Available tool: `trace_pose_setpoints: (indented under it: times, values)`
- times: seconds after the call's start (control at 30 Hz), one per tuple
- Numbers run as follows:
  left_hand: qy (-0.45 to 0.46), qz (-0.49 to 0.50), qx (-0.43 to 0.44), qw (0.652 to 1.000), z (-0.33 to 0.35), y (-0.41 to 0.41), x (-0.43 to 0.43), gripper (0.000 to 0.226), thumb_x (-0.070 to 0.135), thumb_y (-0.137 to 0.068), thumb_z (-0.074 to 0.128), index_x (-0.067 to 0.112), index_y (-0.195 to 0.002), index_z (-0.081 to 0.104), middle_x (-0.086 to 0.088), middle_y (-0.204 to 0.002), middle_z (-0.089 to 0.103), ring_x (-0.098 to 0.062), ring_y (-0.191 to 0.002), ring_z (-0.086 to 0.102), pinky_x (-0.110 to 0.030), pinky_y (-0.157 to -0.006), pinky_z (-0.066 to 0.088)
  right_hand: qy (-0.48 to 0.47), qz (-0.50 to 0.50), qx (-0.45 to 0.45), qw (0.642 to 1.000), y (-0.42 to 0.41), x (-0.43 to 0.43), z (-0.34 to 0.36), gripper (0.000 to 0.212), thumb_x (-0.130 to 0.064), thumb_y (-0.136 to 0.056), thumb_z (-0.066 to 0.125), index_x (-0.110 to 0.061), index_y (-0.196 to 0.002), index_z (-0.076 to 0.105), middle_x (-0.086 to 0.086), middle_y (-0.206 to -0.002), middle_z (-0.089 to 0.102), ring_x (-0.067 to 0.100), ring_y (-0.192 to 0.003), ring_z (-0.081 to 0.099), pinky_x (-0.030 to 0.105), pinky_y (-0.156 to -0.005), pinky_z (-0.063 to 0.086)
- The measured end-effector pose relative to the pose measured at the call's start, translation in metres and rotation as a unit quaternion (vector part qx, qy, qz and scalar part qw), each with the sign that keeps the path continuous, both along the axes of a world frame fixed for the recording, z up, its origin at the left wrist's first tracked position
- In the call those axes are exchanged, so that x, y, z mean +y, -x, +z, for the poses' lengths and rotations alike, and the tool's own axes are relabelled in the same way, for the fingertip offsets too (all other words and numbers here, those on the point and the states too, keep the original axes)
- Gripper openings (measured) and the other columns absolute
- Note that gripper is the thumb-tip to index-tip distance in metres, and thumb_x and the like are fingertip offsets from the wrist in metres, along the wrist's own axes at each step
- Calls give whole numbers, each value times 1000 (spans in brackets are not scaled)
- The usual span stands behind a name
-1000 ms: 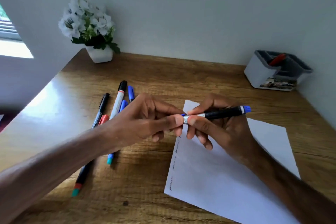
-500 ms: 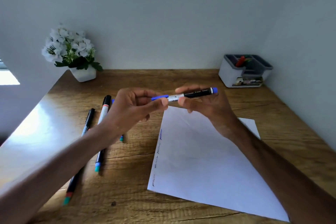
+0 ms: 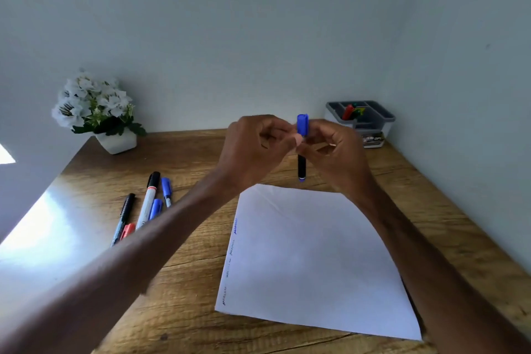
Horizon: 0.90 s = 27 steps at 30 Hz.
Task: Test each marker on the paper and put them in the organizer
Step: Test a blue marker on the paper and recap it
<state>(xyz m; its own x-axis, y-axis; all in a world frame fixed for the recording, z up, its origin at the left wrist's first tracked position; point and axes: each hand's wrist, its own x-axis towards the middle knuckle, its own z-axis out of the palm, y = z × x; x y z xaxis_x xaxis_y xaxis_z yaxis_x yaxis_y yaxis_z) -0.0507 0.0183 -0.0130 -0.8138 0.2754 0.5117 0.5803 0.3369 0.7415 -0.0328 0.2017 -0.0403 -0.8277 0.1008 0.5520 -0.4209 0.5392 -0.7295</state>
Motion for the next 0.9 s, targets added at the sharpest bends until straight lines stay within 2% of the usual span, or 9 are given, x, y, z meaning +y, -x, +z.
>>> trace_pose_setpoints:
  times: [0.1, 0.17, 0.23, 0.33, 0.47, 0.63, 0.73, 0.77, 0.9]
  values:
    - [163, -80, -9, 983, -15, 12, 2, 11, 17, -84, 78, 24, -91, 81, 13, -83, 76, 0, -75, 70, -23, -69, 57, 0, -51, 11, 999, 4, 14, 8, 56, -14, -86, 81, -23, -137, 57, -1, -112, 73, 7, -97, 73, 26, -84, 61]
    - [268, -151, -22, 951, -29, 14, 3, 11, 20, -83, 80, 22, -94, 81, 14, -89, 76, 8, -77, 66, -12, -66, 52, 24, -57, 28, 998, 8, 21, 17, 61, -4, -87, 78, -24, -139, 52, 2, -117, 72, 9, -101, 73, 28, -85, 62]
    - [313, -174, -25, 933, -40, 13, 6, 20, 24, -82, 83, 19, -101, 80, 16, -98, 74, 17, -80, 59, -2, -65, 43, 28, -78, 59, 995, 14, 30, 28, 53, -2, -89, 75, -20, -135, 55, 5, -117, 72, 12, -100, 75, 37, -84, 64]
    - [325, -163, -15, 932, -46, 13, 11, 25, 26, -83, 82, 20, -107, 78, 14, -106, 73, 17, -79, 56, 1, -66, 42, 6, -111, 130, 985, 26, 46, 50, 37, -4, -95, 67, -13, -130, 59, 8, -113, 73, 14, -92, 77, 40, -80, 65]
    - [336, -160, -7, 928, -48, 14, 12, 28, 27, -84, 81, 23, -111, 76, 14, -112, 72, 16, -79, 52, -1, -62, 41, -28, -147, 176, 973, 42, 67, 70, 28, -12, -103, 57, -13, -131, 58, 8, -112, 73, 12, -97, 75, 38, -84, 64]
    - [327, -159, -19, 931, -50, 15, 11, 29, 29, -84, 81, 24, -112, 76, 13, -112, 71, 14, -80, 52, -2, -66, 40, -93, -167, 139, 972, 57, 84, 52, 24, -7, -103, 53, -10, -126, 60, 8, -110, 73, 15, -99, 72, 32, -91, 59]
    - [323, -161, -27, 932, -50, 15, 11, 28, 28, -84, 81, 23, -111, 76, 13, -112, 71, 12, -80, 53, -5, -67, 41, -109, -159, 97, 977, 62, 83, 38, 24, -2, -103, 51, -5, -123, 63, 13, -115, 73, 23, -104, 71, 7, -89, 50]
    - [322, -162, -26, 932, -50, 16, 10, 28, 28, -84, 81, 23, -111, 76, 13, -112, 71, 13, -80, 52, -5, -67, 40, -113, -161, 80, 977, 64, 81, 34, 24, -2, -104, 50, -5, -123, 63, 14, -116, 72, 24, -106, 71, 3, -87, 47]
    - [319, -160, -23, 934, -51, 15, 10, 29, 28, -84, 81, 22, -112, 76, 13, -112, 70, 11, -80, 52, -4, -67, 40, -154, -188, 24, 970, 72, 79, 24, 29, -7, -106, 46, -10, -130, 63, 14, -120, 72, 25, -110, 68, 19, -90, 46]
